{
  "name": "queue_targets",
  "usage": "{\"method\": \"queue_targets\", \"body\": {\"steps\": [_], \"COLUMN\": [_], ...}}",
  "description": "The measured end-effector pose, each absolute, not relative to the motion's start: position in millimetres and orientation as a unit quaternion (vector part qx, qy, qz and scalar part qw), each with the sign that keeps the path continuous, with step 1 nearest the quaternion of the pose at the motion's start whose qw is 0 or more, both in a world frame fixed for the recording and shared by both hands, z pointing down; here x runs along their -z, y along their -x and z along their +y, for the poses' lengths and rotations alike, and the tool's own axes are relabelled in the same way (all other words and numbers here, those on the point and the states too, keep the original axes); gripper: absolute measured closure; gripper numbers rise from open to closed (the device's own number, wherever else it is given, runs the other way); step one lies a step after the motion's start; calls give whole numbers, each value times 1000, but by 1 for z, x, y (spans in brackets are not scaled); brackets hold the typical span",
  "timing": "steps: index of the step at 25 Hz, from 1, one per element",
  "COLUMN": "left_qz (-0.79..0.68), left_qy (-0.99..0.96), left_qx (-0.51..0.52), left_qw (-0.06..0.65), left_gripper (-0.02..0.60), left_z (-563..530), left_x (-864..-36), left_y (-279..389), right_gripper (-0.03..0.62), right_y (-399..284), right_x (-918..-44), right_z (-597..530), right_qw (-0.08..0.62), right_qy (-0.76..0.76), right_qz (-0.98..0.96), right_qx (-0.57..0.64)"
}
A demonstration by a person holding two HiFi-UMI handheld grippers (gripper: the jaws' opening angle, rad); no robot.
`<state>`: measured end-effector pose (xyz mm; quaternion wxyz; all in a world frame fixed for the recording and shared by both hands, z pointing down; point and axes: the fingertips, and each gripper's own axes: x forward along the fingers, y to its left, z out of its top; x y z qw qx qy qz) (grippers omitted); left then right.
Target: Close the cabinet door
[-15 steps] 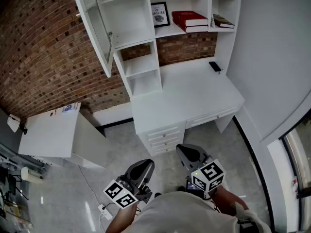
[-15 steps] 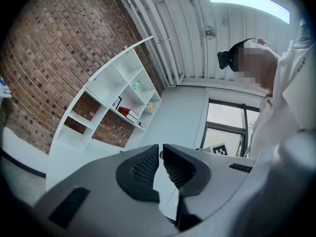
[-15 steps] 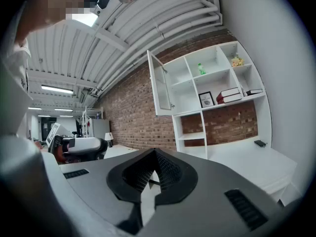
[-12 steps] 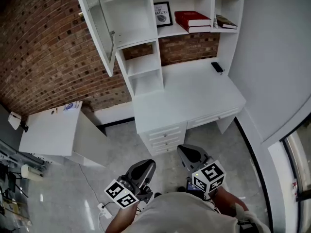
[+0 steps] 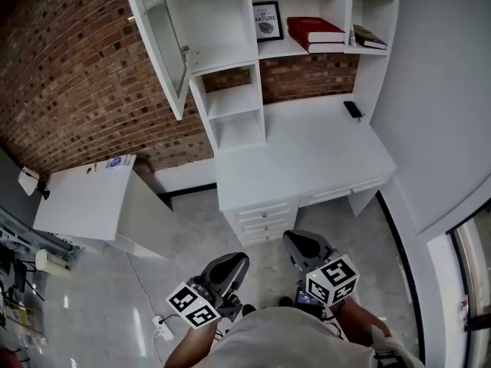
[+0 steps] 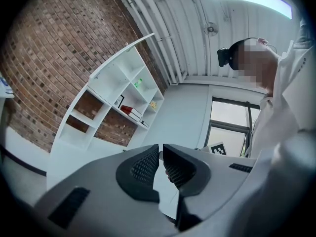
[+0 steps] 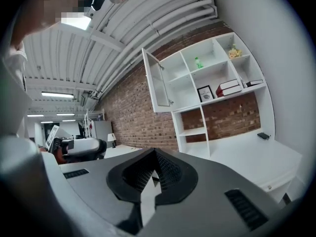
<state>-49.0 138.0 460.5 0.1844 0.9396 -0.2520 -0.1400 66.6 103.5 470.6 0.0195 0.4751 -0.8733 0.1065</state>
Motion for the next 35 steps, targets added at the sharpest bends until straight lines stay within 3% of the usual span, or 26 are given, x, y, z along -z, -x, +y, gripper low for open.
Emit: {"method": "queue_targets", "body": {"steps": [23, 35], "left_qz": [-299, -330], "left_qy": [-927, -919], "left_qx": [145, 153], "left_qw": [175, 150], "left_gripper": [548, 548], "left_z": [103, 64], "left_x": [-458, -451], "left_y": [5, 45], "right_gripper": [565, 565], "right_y": [-124, -103], "right_x": [-467, -470], "right_z": [56, 17], "right_qw": [12, 7], "right_qy": [-473, -462], "right_qz": [-876, -882], "right_qx": [-96, -94]}}
